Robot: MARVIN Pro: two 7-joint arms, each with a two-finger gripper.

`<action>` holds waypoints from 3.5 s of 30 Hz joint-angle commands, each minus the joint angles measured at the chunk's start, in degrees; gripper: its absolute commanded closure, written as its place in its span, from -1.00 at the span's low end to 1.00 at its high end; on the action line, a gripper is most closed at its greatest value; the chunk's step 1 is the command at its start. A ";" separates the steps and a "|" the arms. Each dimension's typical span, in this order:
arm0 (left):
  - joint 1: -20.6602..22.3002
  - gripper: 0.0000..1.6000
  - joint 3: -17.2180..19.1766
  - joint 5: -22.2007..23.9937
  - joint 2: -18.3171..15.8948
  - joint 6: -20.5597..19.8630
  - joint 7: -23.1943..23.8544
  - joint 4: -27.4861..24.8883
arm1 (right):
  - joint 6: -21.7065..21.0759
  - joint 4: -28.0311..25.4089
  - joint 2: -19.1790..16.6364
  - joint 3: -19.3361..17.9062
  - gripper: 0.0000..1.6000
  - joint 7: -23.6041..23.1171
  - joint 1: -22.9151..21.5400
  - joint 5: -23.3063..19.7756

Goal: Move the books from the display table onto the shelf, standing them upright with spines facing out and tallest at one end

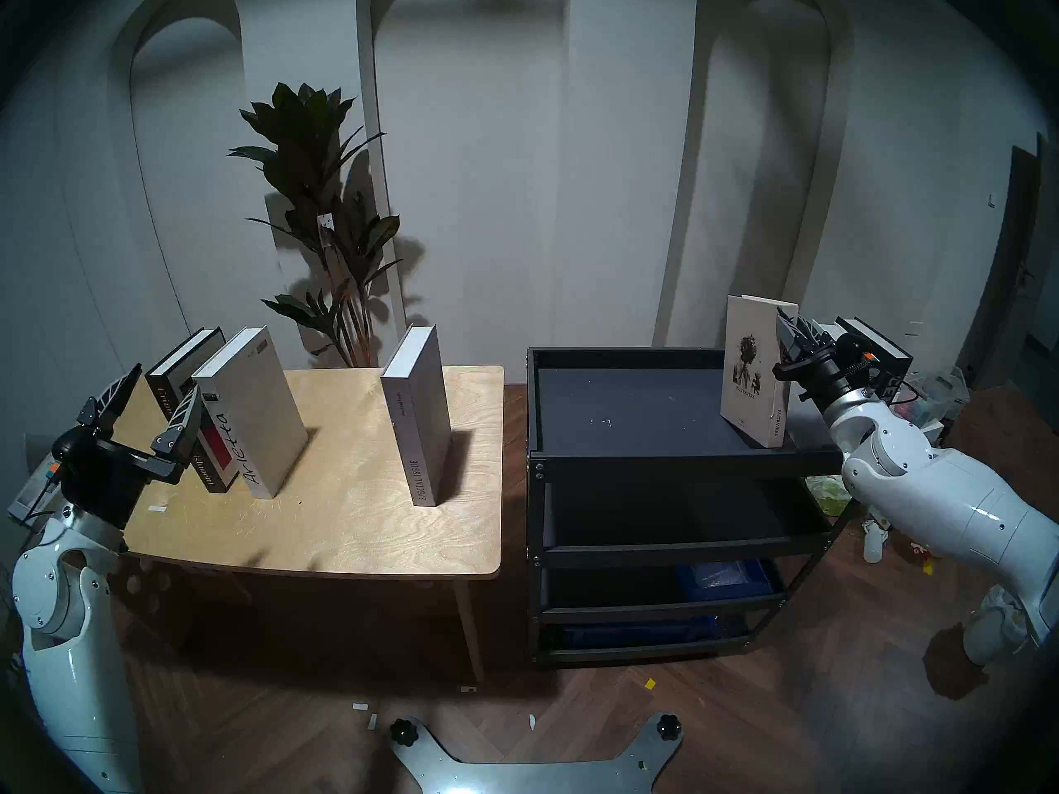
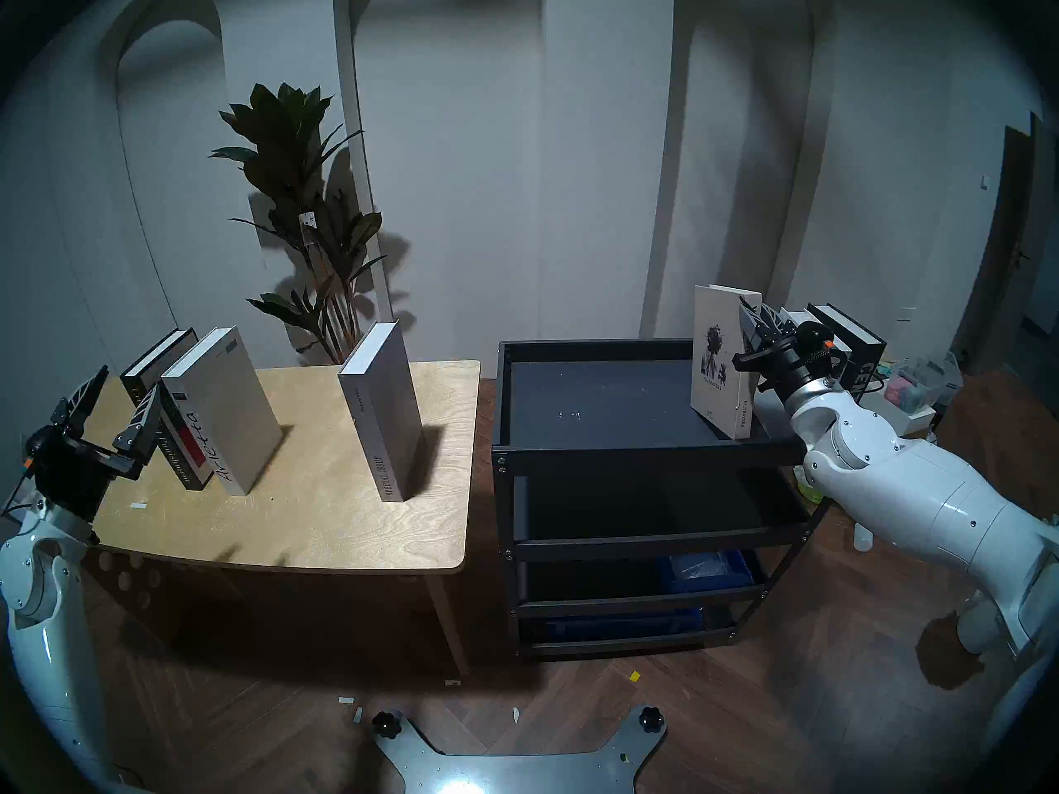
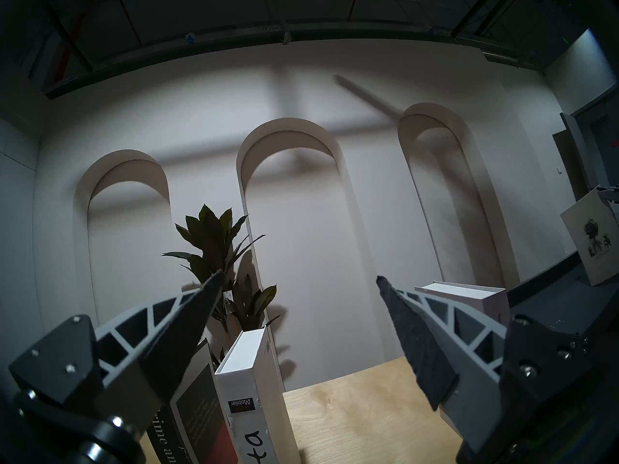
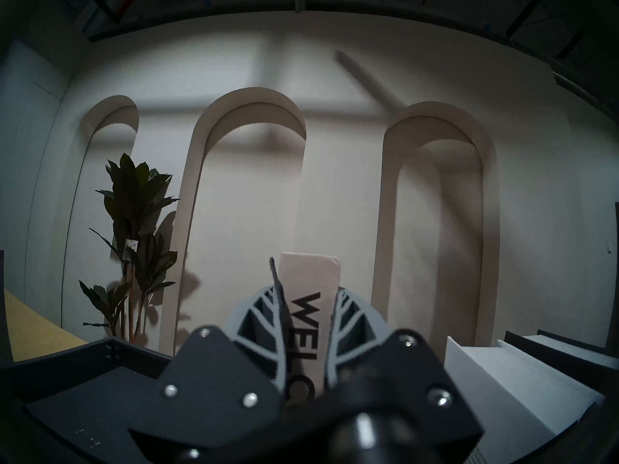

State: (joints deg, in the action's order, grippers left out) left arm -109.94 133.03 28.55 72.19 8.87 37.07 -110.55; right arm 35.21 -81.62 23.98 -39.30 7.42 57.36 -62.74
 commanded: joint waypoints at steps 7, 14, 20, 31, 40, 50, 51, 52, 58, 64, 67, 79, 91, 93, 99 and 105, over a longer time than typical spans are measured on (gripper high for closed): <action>0.29 -1.00 0.22 0.04 -0.15 0.12 -0.12 -0.91 | 5.35 -4.59 -7.36 -0.89 1.00 2.51 4.56 -2.71; 0.29 -1.00 0.23 0.03 -0.14 0.10 -0.13 -0.93 | 5.90 -5.54 -9.19 -0.61 1.00 3.34 5.36 -2.54; 0.29 -1.00 0.23 0.03 -0.13 0.09 -0.13 -0.94 | 5.90 -5.45 -9.34 -0.35 1.00 3.49 5.64 -1.98; 0.29 -1.00 0.23 0.03 -0.13 0.09 -0.13 -0.94 | 8.02 -8.91 -12.59 0.48 1.00 6.23 8.28 -1.86; 0.29 -1.00 0.23 0.03 -0.13 0.10 -0.12 -0.94 | 10.24 -10.05 -14.61 0.80 1.00 8.37 9.95 -3.05; 0.29 -1.00 0.23 0.02 -0.12 0.09 -0.12 -0.94 | 10.35 -10.39 -14.72 0.65 0.58 10.33 9.91 -3.51; 0.29 -1.00 0.23 0.02 -0.12 0.09 -0.12 -0.94 | 10.30 -10.43 -14.70 0.65 0.49 10.40 9.85 -3.49; 0.29 -1.00 0.23 0.02 -0.12 0.09 -0.12 -0.94 | 10.24 -10.45 -14.67 0.64 0.49 10.49 9.78 -3.45; 0.30 -1.00 0.23 0.02 -0.12 0.09 -0.12 -0.94 | 9.86 -10.79 -14.58 0.51 0.25 10.93 9.31 -3.26; 0.30 -1.00 0.24 0.02 -0.12 0.09 -0.12 -0.94 | 9.72 -10.69 -14.31 0.56 0.29 11.24 9.11 -2.95; 0.30 -1.00 0.24 0.02 -0.12 0.09 -0.12 -0.94 | 9.69 -10.64 -14.21 0.58 0.30 11.41 9.03 -2.79; 0.30 -1.00 0.24 0.01 -0.11 0.08 -0.13 -0.96 | 9.46 -9.66 -13.43 0.96 0.06 11.32 9.02 -2.56; 0.31 -1.00 0.24 0.01 -0.11 0.08 -0.12 -0.95 | 9.76 -10.33 -13.65 1.45 -0.80 11.76 9.24 -2.05; 0.31 -1.00 0.24 0.01 -0.11 0.08 -0.12 -0.95 | 9.85 -10.43 -13.67 1.43 -0.80 11.87 9.21 -1.99; 0.30 -1.00 0.24 0.01 -0.11 0.08 -0.12 -0.95 | 10.02 -10.71 -13.80 1.40 -0.62 12.34 9.18 -1.84; 0.31 -1.00 0.24 0.01 -0.11 0.08 -0.11 -0.94 | 10.52 -11.51 -14.51 1.26 -0.51 13.19 9.18 -1.80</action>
State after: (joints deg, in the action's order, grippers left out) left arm -109.91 133.06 28.53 72.24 8.86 37.09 -110.57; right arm 44.67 -92.31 10.59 -37.12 20.05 67.14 -64.32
